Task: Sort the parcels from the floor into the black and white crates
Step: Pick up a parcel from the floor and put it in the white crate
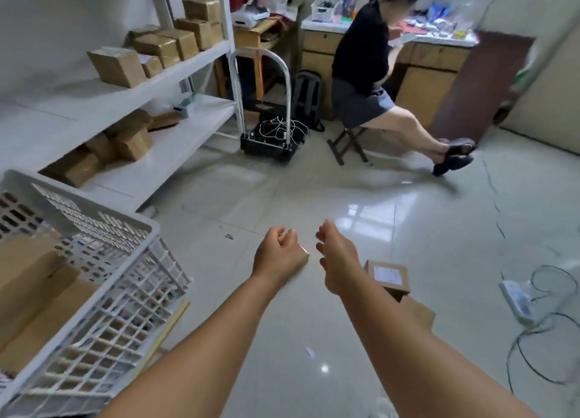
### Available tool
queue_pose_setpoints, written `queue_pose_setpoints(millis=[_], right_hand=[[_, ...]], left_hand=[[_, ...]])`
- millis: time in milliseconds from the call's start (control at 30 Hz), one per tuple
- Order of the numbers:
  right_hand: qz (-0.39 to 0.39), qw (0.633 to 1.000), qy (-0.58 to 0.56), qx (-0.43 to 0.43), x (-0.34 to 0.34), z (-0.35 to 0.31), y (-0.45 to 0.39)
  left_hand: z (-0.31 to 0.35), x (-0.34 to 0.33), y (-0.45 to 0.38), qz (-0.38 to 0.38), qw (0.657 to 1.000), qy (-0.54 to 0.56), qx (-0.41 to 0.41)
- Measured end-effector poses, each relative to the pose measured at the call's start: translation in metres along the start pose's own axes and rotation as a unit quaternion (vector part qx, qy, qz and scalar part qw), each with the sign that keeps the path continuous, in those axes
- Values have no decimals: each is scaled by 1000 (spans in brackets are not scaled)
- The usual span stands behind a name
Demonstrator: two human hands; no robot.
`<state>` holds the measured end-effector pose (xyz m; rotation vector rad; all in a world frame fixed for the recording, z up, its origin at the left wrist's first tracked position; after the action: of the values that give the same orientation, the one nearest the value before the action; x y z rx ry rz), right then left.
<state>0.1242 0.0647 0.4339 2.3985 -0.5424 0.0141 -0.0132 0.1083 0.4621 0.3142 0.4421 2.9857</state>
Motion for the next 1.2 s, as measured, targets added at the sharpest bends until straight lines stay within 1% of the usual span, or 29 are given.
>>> queue_pose_setpoints(millis=[200,333,467,600,833,1000,1067,1200], right_hand=[[49,998,-36,-34,97,25,-32],[70,995,-54,-56,156,38,-58],[89,989,-86,-85,214,58,-85],[114,980,-109,-124,280,90,-112],[161,952,-162,-203,369,176,-147],[192,932,-195,-238,408,242,-164],[208,918,-219,-258,419,273,-167],[240,900,-226,-285,440,338,-180]], left_hand=[[0,-107,0,-58,998,-36,9],[-2,-178,-2,-99,994,-34,26],[-7,-242,-10,-115,990,-66,39],[-29,-313,-20,-143,984,-88,64],[-88,-419,-18,-200,963,-136,116],[-135,-477,-16,-244,944,-172,144],[-155,-499,-13,-269,933,-185,152],[-205,-542,-12,-320,908,-216,160]])
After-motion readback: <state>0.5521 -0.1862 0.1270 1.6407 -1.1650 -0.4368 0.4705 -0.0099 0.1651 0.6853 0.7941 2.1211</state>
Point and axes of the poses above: each hand's wrist, its own y-axis away from the middle knuckle, its own x-axis out of the back of the hand, z = x × y, the point moved 10 cm from there along -y, towards the middle knuckle, and after that the axes turned 13 degrees about y, right-handed, at the moved point
